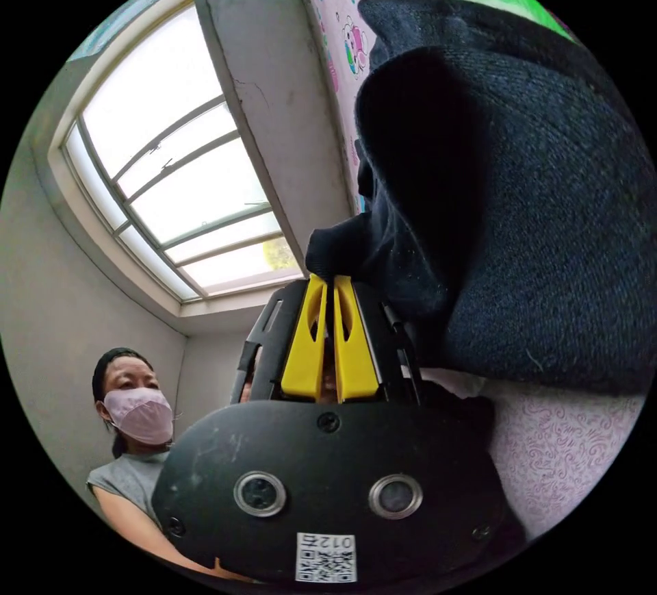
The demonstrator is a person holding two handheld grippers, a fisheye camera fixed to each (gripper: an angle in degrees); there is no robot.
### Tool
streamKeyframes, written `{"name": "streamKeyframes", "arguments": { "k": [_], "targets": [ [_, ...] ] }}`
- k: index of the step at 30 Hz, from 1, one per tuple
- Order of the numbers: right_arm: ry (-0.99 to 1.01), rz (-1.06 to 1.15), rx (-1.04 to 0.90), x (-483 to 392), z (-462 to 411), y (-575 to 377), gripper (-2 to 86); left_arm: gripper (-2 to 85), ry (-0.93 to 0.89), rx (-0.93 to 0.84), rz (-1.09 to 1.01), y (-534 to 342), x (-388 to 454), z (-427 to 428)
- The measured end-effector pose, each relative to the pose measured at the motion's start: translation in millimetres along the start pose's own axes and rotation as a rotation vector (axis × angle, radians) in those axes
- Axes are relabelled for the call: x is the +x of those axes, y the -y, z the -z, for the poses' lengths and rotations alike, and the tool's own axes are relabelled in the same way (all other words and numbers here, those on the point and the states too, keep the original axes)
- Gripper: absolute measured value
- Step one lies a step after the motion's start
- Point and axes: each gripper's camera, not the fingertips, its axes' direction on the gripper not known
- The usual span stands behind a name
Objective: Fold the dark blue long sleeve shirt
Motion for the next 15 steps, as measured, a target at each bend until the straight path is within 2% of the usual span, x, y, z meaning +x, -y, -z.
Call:
{"name": "streamKeyframes", "arguments": {
  "k": [3, 8, 15],
  "targets": [
    [0.055, -0.021, -0.004, 16.4, 7.9, 3.3, -0.5, 0.9, 0.021, -0.021, 0.032, -1.4, -6.2, -4.6],
    [0.162, -0.046, 0.019, 40.8, 20.4, 5.0, -0.5, 0.9, -0.023, 0.045, 0.061, -4.4, -17.0, 10.1],
    [0.133, -0.02, -0.008, 45.2, 25.2, 9.3, -0.5, 0.9, -0.105, 0.212, 0.101, -3.8, -31.3, 43.3]
  ]
}}
